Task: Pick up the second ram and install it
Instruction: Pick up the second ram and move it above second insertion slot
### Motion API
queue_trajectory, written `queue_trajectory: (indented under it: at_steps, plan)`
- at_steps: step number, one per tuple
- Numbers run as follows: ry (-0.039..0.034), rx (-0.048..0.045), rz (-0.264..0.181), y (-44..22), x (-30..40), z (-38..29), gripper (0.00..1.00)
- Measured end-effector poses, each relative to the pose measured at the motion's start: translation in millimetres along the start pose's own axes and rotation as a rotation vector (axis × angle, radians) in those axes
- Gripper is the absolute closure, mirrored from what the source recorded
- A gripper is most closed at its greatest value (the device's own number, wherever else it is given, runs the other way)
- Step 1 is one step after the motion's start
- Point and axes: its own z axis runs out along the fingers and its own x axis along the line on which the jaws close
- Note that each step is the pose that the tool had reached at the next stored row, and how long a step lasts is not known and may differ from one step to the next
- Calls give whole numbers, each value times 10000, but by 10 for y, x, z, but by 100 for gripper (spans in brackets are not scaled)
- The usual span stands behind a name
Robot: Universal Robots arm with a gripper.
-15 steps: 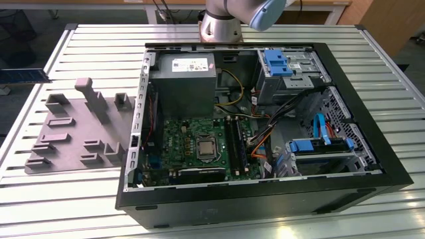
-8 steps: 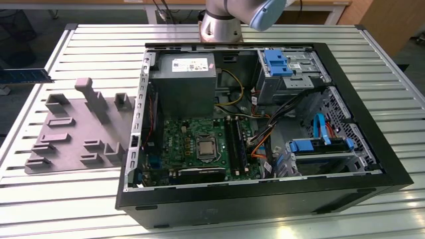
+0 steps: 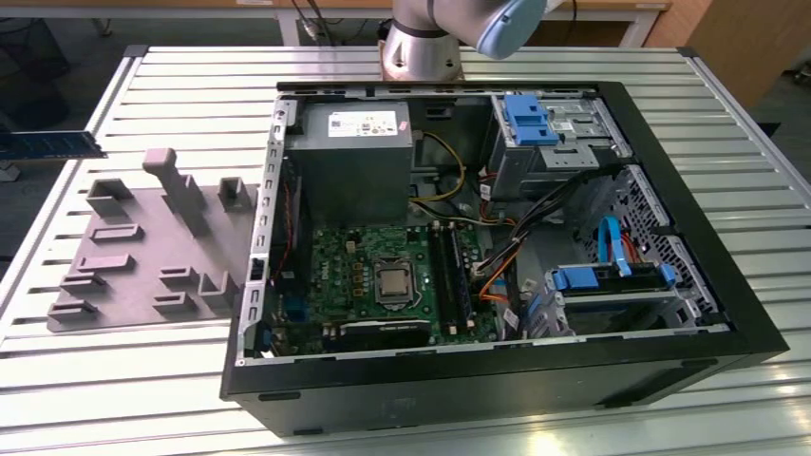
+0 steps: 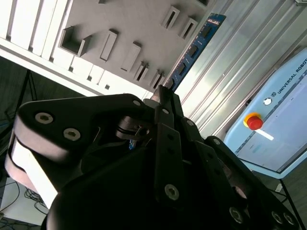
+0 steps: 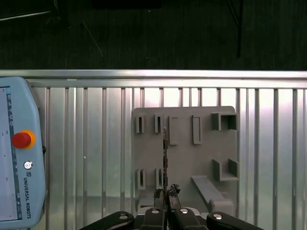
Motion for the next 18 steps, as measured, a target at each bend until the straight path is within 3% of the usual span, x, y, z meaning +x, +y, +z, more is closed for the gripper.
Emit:
queue_trajectory:
  at_steps: [18]
  plan:
    - [0, 0, 0, -72, 0, 1, 86]
